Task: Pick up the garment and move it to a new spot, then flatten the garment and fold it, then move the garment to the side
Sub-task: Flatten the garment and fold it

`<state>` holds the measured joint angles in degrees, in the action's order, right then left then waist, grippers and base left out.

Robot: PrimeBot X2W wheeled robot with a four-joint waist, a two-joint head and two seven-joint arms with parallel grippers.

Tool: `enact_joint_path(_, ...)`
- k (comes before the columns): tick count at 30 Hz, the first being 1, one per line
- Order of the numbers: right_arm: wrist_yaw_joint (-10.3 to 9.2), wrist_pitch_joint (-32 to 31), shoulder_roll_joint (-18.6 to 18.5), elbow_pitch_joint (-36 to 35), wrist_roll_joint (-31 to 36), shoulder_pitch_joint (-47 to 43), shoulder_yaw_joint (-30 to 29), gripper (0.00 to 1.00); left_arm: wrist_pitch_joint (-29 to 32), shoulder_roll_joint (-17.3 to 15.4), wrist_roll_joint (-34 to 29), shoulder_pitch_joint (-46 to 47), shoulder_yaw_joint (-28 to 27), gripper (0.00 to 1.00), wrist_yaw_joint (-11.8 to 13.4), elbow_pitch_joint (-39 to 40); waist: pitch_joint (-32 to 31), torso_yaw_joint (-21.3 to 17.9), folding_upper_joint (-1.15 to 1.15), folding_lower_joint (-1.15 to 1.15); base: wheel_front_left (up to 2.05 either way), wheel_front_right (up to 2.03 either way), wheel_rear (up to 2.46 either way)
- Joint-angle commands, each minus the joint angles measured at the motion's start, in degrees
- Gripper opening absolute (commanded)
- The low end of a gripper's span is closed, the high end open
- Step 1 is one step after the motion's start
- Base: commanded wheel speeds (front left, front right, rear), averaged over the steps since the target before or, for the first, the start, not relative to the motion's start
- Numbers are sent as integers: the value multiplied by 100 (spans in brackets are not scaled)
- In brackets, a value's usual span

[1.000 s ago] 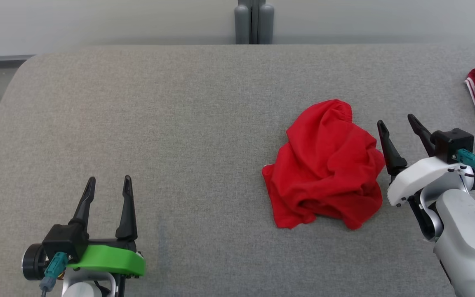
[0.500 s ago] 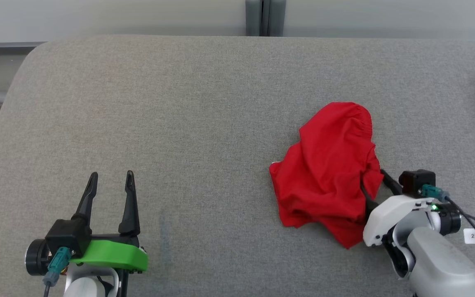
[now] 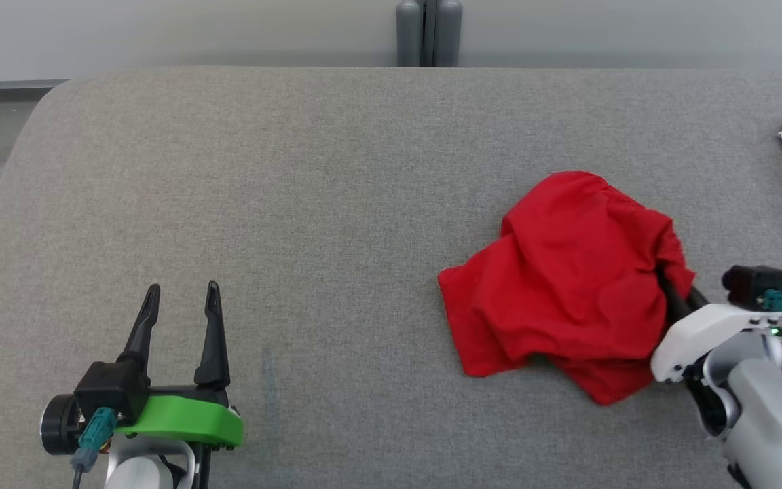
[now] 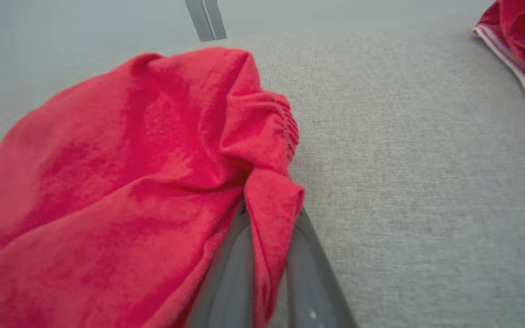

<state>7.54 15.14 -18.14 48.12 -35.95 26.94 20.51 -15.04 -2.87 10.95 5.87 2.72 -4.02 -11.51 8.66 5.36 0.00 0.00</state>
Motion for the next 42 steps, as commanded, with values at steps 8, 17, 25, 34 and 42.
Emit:
enact_joint_path(8,-11,0,-685,-544,507,166,-834,0,-17,-7,54,-96,-4,100,52,7,-105,-87,0,0,0,0,0)
enact_joint_path(17,-11,0,-518,-1404,1096,283,-1019,0,-17,-7,80,-169,31,100,45,-26,-355,-52,0,0,0,0,0)
enact_joint_path(25,-10,0,142,-1967,1357,34,-138,0,-17,-8,137,-279,52,100,36,-27,-471,152,0,0,0,0,0)
enact_joint_path(34,-10,0,973,-1698,1396,-161,1037,0,-17,-8,186,-247,170,100,63,-30,-391,490,0,0,0,0,0)
enact_joint_path(42,-10,0,1403,-1325,1302,-323,1897,100,-17,-8,229,-173,232,100,101,-82,-324,675,0,0,0,0,0)
